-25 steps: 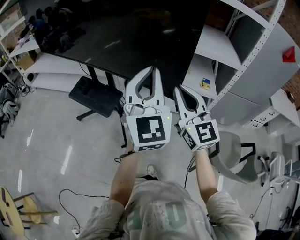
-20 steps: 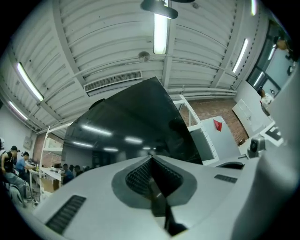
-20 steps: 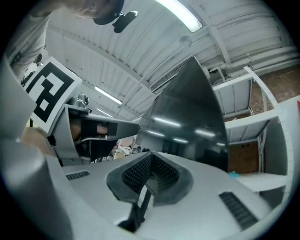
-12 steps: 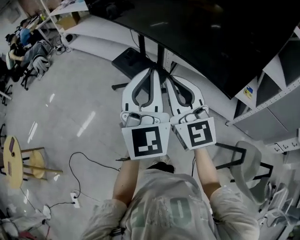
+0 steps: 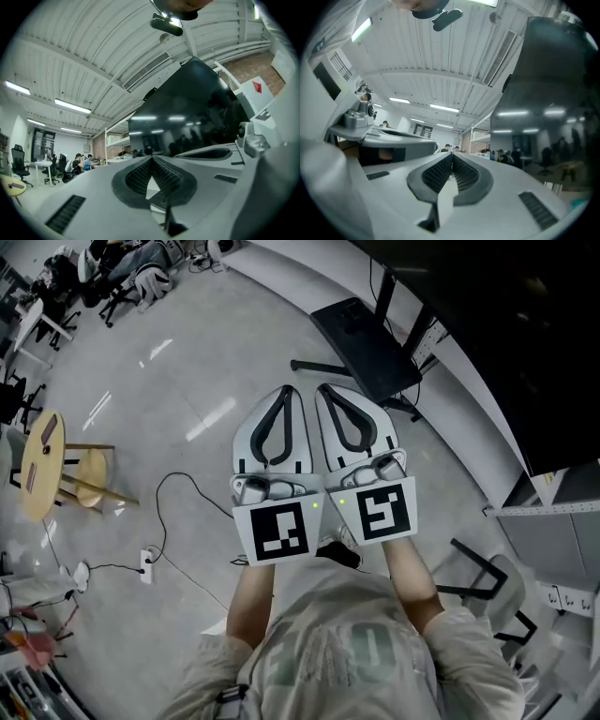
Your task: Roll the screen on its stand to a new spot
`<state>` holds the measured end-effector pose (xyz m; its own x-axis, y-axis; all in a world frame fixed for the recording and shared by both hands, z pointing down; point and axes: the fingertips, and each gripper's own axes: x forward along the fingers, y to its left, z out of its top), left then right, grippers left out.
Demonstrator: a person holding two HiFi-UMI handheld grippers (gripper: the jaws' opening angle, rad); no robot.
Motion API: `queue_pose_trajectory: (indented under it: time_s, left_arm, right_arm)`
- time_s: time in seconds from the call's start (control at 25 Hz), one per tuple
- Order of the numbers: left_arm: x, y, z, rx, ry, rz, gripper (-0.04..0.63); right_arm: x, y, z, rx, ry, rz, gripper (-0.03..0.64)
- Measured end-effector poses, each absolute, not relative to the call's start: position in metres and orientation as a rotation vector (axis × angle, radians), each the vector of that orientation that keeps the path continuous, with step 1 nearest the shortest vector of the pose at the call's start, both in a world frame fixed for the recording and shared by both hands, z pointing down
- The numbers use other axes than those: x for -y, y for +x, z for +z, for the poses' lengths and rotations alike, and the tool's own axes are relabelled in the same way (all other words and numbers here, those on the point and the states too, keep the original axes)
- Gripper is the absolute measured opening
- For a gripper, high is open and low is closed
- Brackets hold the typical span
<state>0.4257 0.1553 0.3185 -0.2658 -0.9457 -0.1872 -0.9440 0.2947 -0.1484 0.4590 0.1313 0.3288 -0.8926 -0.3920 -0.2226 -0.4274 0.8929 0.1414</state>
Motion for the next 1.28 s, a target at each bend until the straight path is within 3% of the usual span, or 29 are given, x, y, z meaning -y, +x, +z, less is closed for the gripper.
queue_pose_trajectory:
  time_s: [0.2, 1.28]
  left_arm:
    - [-0.176, 0.417, 0.341, -2.418, -1.683, 0.025, 0.014]
    - [-0.183, 0.430, 0.355, -2.437, -1.686, -0.001, 0.014]
  right_arm:
    - [-0.150, 0.454, 0.348, -2.900, -0.576, 0.153, 0.021]
    - [-0.149, 0.477, 0.365, -2.950, -0.644, 0.230, 0.020]
